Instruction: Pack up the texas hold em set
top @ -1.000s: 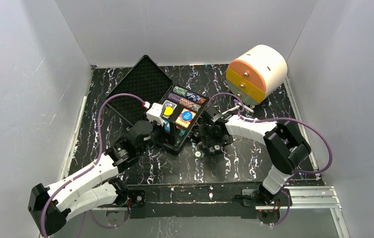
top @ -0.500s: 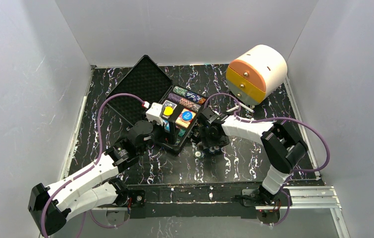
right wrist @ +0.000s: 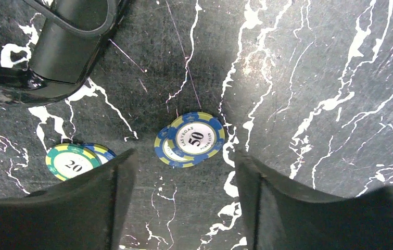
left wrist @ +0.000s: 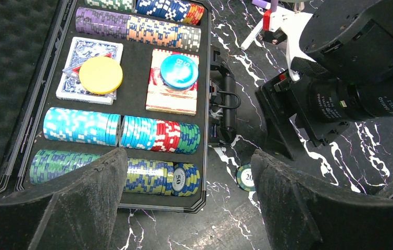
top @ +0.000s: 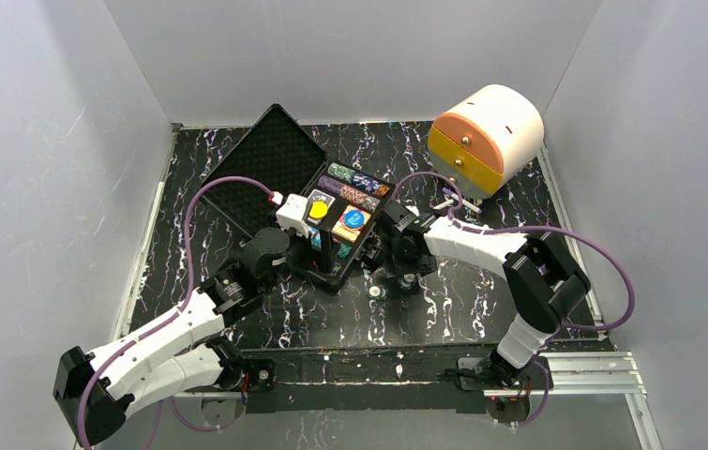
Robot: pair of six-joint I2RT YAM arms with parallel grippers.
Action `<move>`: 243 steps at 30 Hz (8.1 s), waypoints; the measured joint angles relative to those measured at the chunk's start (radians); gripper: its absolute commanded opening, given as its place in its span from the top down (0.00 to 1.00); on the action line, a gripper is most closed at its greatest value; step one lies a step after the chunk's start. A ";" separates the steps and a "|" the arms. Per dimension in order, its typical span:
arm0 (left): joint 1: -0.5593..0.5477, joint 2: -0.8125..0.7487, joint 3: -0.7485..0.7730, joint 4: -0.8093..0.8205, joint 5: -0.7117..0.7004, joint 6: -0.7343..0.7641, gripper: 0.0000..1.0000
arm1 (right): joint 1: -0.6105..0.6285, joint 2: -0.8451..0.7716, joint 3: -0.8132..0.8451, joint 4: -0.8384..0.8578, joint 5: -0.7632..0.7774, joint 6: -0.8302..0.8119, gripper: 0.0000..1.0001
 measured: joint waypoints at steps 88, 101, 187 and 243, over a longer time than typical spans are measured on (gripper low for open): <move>-0.016 -0.027 0.001 -0.041 -0.018 0.003 0.13 | -0.123 0.082 0.031 0.033 -0.178 -0.383 0.76; -0.071 0.024 -0.118 0.080 0.036 -0.209 0.14 | -0.141 -0.083 -0.018 0.024 -0.181 -0.160 0.74; -0.217 0.535 0.283 -0.383 -0.089 -0.143 1.00 | -0.305 -0.506 -0.314 0.227 -0.423 0.226 0.23; -0.100 0.542 0.298 -0.410 0.048 -0.051 1.00 | -0.315 -0.533 -0.344 0.223 -0.438 0.223 0.23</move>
